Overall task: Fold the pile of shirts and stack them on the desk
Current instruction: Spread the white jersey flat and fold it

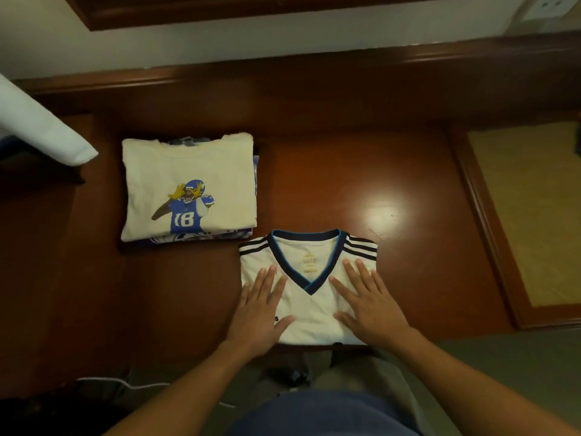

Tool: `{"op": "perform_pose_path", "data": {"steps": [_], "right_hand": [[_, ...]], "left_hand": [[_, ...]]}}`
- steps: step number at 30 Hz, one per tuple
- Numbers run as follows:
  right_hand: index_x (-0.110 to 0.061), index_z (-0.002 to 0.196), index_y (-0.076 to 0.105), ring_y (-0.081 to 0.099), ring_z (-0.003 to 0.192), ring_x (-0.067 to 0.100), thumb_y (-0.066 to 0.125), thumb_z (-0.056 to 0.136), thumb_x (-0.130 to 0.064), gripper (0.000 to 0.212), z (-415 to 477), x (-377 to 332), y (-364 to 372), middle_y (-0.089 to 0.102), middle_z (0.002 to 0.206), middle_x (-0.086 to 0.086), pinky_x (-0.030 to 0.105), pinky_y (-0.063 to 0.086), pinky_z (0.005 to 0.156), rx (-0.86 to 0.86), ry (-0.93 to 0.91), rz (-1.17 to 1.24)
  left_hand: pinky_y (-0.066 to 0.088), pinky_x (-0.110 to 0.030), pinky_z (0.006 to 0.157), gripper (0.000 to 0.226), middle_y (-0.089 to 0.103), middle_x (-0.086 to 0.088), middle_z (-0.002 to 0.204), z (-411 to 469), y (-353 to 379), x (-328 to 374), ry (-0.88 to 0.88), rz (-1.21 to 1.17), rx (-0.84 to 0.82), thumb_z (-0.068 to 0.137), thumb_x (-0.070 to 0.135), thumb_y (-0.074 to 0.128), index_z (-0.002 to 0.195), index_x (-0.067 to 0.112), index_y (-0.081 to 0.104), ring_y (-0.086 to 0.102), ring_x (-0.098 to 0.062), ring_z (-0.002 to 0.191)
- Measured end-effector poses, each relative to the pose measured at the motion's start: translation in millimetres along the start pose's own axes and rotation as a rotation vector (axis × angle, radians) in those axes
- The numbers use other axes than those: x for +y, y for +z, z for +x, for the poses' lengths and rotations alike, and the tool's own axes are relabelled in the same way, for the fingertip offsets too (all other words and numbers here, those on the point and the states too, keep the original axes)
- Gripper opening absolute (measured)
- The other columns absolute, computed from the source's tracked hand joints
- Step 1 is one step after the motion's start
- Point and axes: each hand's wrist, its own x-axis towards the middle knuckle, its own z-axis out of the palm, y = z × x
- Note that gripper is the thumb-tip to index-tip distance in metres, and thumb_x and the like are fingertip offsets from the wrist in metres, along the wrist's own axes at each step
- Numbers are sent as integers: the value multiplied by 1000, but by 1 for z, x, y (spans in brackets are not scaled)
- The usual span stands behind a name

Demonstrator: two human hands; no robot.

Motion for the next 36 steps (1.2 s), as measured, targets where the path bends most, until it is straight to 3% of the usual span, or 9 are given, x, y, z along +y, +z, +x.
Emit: {"op": "perform_pose_path", "data": {"steps": [7, 16, 22, 27, 30, 36], "right_hand": [[-43, 158, -13, -38, 146, 22, 26, 98, -72, 77, 13, -49, 3, -37, 161, -4, 46, -8, 124, 22, -81, 11], [-39, 160, -5, -30, 150, 21, 31, 100, -66, 75, 44, -120, -8, -29, 164, -3, 44, -2, 125, -25, -209, 40], [-35, 161, 3, -22, 153, 21, 46, 100, -54, 77, 47, -127, -14, -19, 168, -2, 42, 4, 127, -11, -230, 57], [-36, 161, 5, -24, 152, 24, 22, 95, -63, 74, 42, -115, -5, -18, 168, 2, 45, 5, 127, -10, -241, -30], [-36, 161, 4, -28, 151, 25, 34, 102, -56, 70, 48, -123, -7, -23, 167, 1, 40, 2, 126, -21, -253, -33], [-36, 161, 2, -29, 151, 27, 36, 103, -56, 70, 70, -165, -12, -26, 166, 0, 44, 8, 126, -38, -283, -36]], "left_hand": [[-4, -50, 125, 86, -36, 8, 161, -35, 10, -43, -65, -6, 26, 96, 73, 27, 158, 35, -18, -34, -16, 148], [-12, -51, 120, 87, -36, 5, 161, -74, 2, -108, -200, -2, -25, 98, 67, 38, 159, 35, -15, -32, -21, 149], [-9, -47, 123, 78, -27, 2, 165, -87, 12, -113, -228, -63, 117, 101, 54, 44, 161, 32, -1, -29, -20, 150], [-2, -47, 127, 73, -28, 7, 164, -89, 25, -115, -176, -110, 48, 105, 51, 38, 161, 34, -6, -29, -15, 150], [-7, -43, 124, 72, -30, 9, 163, -91, 25, -124, -179, -140, 55, 106, 45, 38, 160, 35, -8, -30, -13, 149], [-8, -44, 124, 73, -31, 11, 162, -103, 20, -162, -249, -172, 49, 106, 37, 42, 160, 36, -8, -31, -12, 148]]}}
